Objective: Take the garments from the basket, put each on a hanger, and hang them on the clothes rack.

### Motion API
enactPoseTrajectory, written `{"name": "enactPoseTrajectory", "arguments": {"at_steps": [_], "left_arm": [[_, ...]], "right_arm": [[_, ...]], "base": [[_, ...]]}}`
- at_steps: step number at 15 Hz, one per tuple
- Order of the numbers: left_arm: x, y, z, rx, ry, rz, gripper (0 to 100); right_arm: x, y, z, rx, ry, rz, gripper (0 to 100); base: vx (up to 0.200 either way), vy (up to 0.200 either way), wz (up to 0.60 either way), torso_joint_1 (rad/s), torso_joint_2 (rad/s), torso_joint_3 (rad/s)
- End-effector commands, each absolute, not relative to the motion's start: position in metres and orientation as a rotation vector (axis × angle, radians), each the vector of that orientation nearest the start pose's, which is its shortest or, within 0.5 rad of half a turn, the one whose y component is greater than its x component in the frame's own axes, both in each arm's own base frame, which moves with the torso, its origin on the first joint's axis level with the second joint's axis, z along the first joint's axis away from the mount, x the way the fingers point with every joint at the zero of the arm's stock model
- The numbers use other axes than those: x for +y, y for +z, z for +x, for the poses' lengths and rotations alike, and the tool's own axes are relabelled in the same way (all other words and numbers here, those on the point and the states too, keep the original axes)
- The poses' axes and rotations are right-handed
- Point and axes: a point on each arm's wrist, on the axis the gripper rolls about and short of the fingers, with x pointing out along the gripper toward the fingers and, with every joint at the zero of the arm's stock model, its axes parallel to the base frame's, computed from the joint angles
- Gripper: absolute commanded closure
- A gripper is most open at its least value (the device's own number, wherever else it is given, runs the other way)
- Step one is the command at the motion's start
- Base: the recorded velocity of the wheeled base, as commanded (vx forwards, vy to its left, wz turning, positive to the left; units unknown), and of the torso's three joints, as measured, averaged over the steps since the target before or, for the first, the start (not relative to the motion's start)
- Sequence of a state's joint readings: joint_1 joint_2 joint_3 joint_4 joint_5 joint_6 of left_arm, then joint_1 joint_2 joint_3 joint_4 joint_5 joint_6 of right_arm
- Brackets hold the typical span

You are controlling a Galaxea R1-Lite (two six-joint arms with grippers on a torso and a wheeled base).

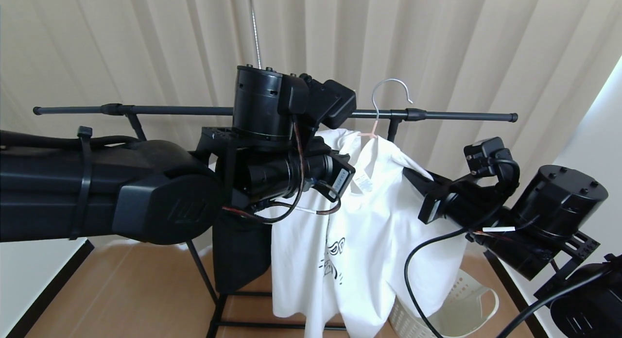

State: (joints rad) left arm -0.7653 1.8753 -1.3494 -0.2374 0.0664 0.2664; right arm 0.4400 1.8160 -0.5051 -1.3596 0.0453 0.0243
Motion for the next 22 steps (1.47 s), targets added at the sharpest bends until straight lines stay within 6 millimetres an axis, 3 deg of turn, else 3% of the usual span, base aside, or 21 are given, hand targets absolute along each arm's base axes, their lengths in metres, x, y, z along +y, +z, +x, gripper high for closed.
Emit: {"name": "enactPoseTrajectory", "arguments": {"at_steps": [1, 7, 8, 11, 16, 18, 22], "left_arm": [[-0.26, 0.232, 0.273, 0.178, -0.729, 0.374, 100], [-0.262, 0.223, 0.275, 0.157, -0.726, 0.365, 100], [-0.263, 0.223, 0.275, 0.156, -0.728, 0.365, 0], [-0.262, 0.224, 0.273, 0.156, -0.729, 0.367, 0], [-0.236, 0.234, 0.239, 0.151, -0.741, 0.366, 0], [-0.217, 0.23, 0.227, 0.124, -0.721, 0.351, 0], [-0.162, 0.208, 0.239, 0.141, -0.554, 0.339, 0]], "right_arm": [[0.126, 0.147, 0.264, -0.047, 0.493, 0.034, 100], [0.123, 0.15, 0.259, -0.05, 0.533, 0.038, 100], [0.123, 0.15, 0.259, -0.05, 0.533, 0.038, 100], [0.123, 0.151, 0.259, -0.053, 0.533, 0.039, 100], [0.118, 0.15, 0.262, -0.051, 0.518, 0.038, 100], [0.114, 0.149, 0.263, -0.048, 0.518, 0.035, 100], [0.106, 0.147, 0.263, -0.037, 0.517, 0.027, 100]], "base": [[0.0, 0.0, 0.0, 0.0, 0.0, 0.0], [0.0, 0.0, 0.0, 0.0, 0.0, 0.0], [0.0, 0.0, 0.0, 0.0, 0.0, 0.0], [0.0, 0.0, 0.0, 0.0, 0.0, 0.0], [0.0, 0.0, 0.0, 0.0, 0.0, 0.0], [0.0, 0.0, 0.0, 0.0, 0.0, 0.0], [0.0, 0.0, 0.0, 0.0, 0.0, 0.0]]}}
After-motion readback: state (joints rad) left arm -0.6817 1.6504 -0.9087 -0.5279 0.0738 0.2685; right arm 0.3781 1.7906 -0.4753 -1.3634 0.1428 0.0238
